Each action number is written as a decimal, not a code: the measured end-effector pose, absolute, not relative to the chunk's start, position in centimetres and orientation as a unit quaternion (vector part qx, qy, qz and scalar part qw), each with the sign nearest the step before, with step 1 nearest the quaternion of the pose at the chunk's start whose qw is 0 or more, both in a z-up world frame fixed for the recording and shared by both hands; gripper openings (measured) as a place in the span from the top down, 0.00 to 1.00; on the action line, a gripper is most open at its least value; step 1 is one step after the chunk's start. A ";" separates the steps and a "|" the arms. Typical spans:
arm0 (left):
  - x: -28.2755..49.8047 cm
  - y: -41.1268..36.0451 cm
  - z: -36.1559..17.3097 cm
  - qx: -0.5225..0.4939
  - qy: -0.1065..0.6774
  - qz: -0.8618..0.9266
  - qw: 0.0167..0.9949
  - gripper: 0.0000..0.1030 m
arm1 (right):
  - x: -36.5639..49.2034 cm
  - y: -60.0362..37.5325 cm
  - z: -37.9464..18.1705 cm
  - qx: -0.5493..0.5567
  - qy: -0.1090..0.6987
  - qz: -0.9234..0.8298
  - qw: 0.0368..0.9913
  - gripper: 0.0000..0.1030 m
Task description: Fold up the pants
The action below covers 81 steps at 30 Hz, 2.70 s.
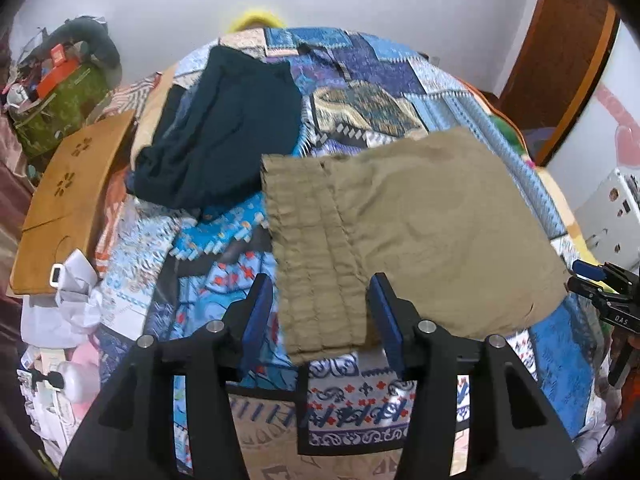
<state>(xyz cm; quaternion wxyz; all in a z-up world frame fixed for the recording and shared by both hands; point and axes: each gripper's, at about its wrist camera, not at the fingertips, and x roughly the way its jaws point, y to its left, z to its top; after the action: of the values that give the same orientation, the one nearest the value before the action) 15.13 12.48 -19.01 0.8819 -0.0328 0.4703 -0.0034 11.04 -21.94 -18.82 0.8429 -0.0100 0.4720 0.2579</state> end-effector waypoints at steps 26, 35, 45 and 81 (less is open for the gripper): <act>29.2 16.1 -22.6 -0.072 0.520 0.015 0.851 0.24 | 30.3 -18.6 -18.7 -0.017 0.443 0.249 0.861 0.54; 29.1 16.1 -24.2 -0.079 0.524 -0.003 0.848 0.24 | 37.3 -17.2 -23.6 -0.011 0.501 0.225 0.836 0.68; 28.2 16.5 -24.5 -0.080 0.497 0.018 0.864 0.45 | 37.0 -16.9 -25.6 -0.021 0.514 0.222 0.828 0.93; 29.9 10.6 -22.7 -0.029 0.559 -0.040 0.828 0.28 | 25.7 -5.5 -18.5 -0.023 0.489 0.408 0.771 0.57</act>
<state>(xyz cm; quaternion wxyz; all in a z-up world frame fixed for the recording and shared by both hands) 29.94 10.62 -22.71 0.8279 -0.0291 0.5586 -0.0404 25.72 -5.46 -18.51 0.7708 -0.0227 0.4887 0.4081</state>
